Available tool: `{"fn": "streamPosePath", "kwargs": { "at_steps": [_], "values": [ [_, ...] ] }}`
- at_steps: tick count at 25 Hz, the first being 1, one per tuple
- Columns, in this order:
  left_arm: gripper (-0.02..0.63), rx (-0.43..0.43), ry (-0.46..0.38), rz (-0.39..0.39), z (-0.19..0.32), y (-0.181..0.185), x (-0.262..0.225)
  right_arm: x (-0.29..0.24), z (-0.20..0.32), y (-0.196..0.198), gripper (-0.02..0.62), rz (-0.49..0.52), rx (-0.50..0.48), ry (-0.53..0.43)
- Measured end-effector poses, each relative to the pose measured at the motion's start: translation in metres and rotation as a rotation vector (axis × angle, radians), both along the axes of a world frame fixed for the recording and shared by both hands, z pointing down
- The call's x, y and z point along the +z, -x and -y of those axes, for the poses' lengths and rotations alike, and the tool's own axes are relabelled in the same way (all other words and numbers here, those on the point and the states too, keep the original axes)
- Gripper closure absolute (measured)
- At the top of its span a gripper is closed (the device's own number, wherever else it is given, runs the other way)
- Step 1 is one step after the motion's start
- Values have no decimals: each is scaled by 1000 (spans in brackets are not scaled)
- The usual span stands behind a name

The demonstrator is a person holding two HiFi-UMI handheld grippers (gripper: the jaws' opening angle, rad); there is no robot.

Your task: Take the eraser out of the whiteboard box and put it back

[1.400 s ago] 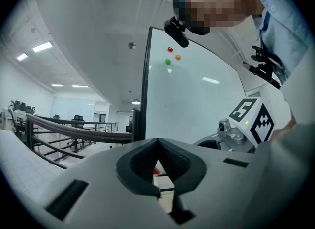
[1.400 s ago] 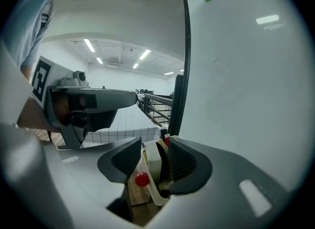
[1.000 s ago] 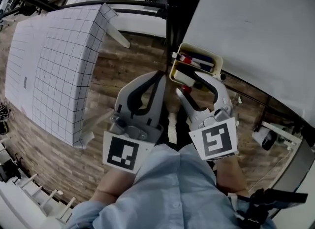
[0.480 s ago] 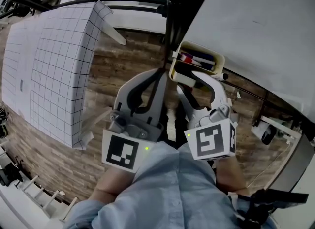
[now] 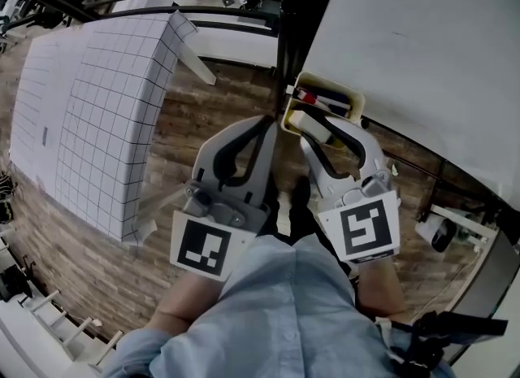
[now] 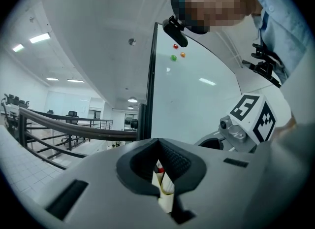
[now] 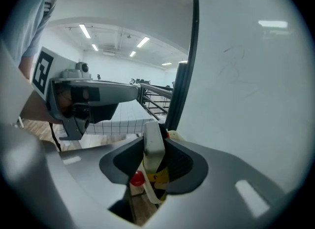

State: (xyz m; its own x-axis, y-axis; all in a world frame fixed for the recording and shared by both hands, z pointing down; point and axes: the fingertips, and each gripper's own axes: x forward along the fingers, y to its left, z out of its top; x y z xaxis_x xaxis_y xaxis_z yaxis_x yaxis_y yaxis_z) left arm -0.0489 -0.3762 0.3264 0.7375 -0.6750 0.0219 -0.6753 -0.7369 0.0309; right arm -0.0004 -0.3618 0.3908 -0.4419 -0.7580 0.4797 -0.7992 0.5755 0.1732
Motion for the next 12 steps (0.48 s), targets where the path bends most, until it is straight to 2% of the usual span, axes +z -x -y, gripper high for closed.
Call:
{"fn": "streamPosePath", "kwargs": {
  "at_steps": [5, 12],
  "values": [
    [607, -7, -30, -1, -15, 0, -20, -45, -11, -9, 466, 157, 8, -58],
    [607, -16, -110, -2, -34, -4, -53, -100, -31, -23, 468, 214, 4, -181]
  ]
}}
